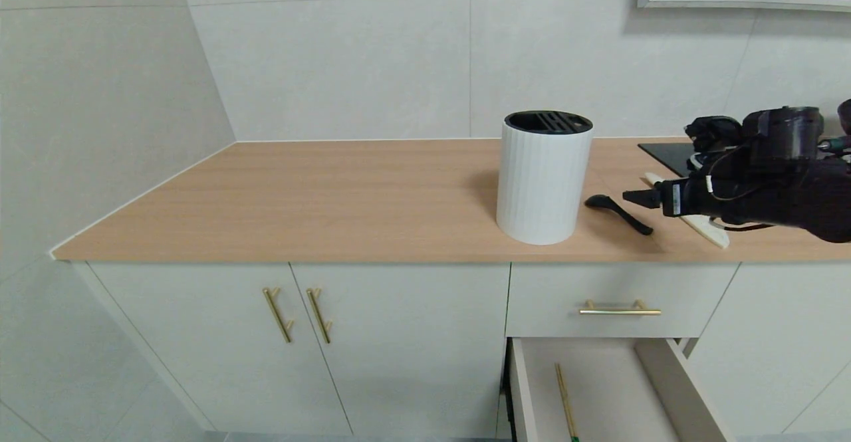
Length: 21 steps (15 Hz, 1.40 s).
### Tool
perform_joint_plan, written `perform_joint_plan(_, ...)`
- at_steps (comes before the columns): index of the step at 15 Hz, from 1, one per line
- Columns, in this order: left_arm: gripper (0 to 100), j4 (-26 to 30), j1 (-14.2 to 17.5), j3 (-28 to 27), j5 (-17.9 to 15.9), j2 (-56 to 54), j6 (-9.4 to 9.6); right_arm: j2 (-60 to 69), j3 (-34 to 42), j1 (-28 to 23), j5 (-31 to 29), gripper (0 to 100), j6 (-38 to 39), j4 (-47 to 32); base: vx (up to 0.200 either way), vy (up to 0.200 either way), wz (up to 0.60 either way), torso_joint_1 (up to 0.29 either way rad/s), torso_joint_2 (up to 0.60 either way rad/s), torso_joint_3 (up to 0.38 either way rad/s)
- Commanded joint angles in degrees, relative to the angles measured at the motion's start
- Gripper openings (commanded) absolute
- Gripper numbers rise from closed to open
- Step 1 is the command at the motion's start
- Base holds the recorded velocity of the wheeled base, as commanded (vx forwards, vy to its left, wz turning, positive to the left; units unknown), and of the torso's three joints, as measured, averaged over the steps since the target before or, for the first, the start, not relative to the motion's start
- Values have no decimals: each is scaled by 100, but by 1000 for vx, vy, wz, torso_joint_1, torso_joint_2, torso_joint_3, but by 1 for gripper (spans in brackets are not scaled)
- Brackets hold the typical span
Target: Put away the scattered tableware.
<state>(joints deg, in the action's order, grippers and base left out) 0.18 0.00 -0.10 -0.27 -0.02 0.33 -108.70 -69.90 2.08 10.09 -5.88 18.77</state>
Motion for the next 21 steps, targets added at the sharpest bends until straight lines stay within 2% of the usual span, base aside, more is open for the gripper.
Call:
perform_joint_plan(1, 100, -1, 0, 1, 0, 2, 2, -916, -138, -59, 28, 100, -133, 522, 0, 0, 0, 0, 0, 0)
perform_joint_plan(16, 100, -1, 0, 1, 0, 2, 2, -1513, -604, -226, 37, 100, -212, 408, 0, 0, 0, 0, 0, 0)
perform_joint_plan(17, 100, -1, 0, 1, 0, 2, 2, -1557, -630, -226, 37, 0, -203, 364, 0, 0, 0, 0, 0, 0)
perform_joint_plan(21, 100, -1, 0, 1, 0, 2, 2, -1557, -630, -226, 142, 0, -203, 320, 0, 0, 0, 0, 0, 0)
